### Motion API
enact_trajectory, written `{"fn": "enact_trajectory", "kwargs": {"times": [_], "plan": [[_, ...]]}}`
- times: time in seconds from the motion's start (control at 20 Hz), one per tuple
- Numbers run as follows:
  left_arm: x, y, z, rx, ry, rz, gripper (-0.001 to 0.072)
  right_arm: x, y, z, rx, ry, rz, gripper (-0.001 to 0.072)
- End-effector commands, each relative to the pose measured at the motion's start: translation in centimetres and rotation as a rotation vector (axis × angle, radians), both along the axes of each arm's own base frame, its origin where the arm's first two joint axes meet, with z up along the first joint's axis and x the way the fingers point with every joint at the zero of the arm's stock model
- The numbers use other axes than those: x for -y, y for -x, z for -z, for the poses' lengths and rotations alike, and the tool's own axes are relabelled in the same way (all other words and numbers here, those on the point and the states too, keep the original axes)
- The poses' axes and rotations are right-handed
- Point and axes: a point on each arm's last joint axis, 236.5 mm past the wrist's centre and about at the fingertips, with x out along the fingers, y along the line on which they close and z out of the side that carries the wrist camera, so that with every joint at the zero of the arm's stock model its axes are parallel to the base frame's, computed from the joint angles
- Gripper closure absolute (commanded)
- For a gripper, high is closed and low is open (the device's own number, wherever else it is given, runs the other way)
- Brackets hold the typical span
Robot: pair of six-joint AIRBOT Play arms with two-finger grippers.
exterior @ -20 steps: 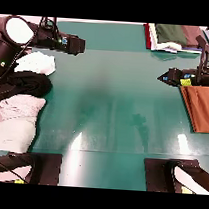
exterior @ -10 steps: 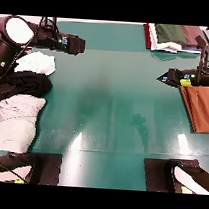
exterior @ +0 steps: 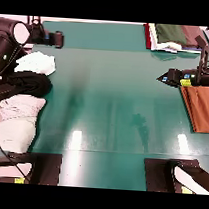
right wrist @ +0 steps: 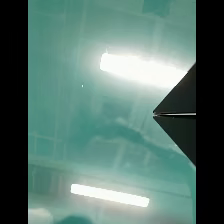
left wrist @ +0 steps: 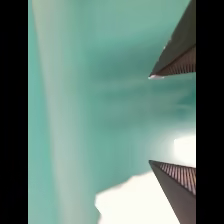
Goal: Fold the shirts.
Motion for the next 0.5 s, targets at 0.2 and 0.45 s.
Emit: {"fn": "enact_trajectory", "kwargs": {"times": [0.2, 0.45], "plan": [[-14.1, -1.0, 14.5, -0.313, -0.044, -0.293, 0.0097, 0.0, 0.0, 0.0, 0.0, 0.001, 0.0, 0.0694], [-14.6, -2.9, 15.2, -0.254, -0.03, -0.297, 0.0153, 0.0, 0.0, 0.0, 0.0, 0.002, 0.001, 0.0694]]}}
